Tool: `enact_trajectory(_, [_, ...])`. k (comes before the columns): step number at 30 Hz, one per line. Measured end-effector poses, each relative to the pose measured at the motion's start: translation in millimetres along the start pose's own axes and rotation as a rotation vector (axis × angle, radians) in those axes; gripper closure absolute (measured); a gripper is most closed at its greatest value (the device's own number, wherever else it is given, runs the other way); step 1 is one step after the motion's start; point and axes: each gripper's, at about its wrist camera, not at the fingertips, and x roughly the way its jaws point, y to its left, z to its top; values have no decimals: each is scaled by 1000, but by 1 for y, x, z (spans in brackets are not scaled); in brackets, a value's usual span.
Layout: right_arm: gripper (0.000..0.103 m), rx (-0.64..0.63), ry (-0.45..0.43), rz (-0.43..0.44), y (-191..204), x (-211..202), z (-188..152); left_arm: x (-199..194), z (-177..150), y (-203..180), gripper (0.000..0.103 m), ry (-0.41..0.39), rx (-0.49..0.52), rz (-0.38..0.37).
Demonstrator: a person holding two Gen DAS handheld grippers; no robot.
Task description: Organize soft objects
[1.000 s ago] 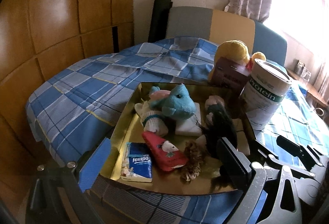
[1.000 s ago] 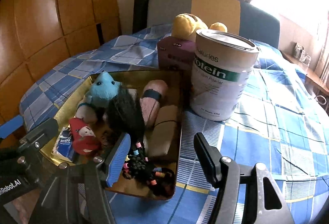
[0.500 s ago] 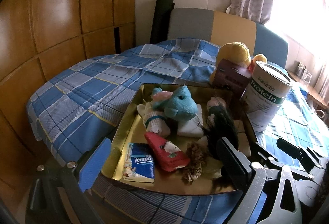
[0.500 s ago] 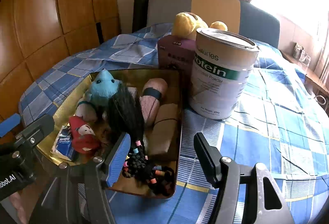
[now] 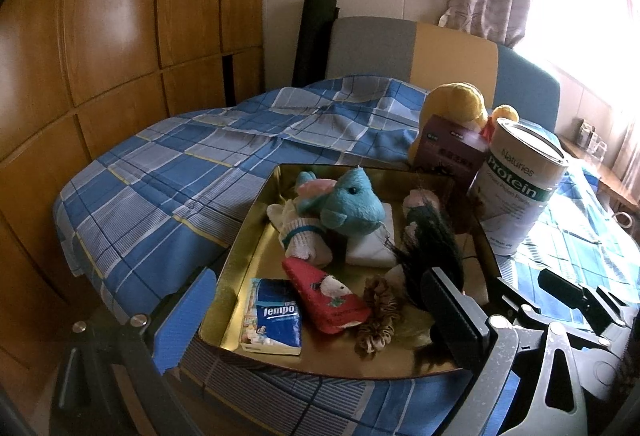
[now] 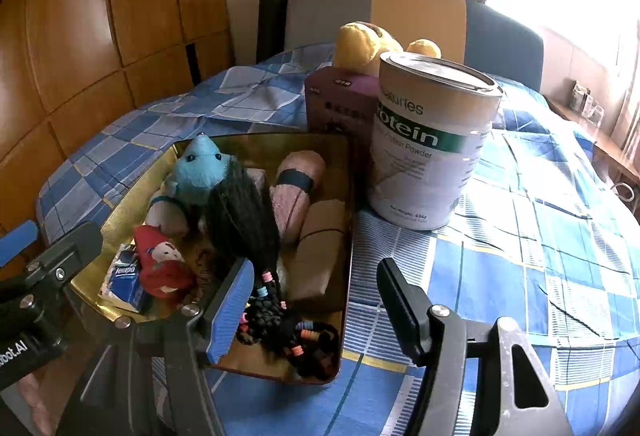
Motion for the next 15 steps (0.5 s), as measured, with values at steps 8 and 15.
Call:
enact_trajectory(8, [38, 4, 2, 0, -1, 1, -1, -1, 0, 0, 0, 3, 5, -4])
enact_trajectory(15, [38, 13, 3, -4, -3, 2, -2, -5, -1, -2, 0, -19, 6, 7])
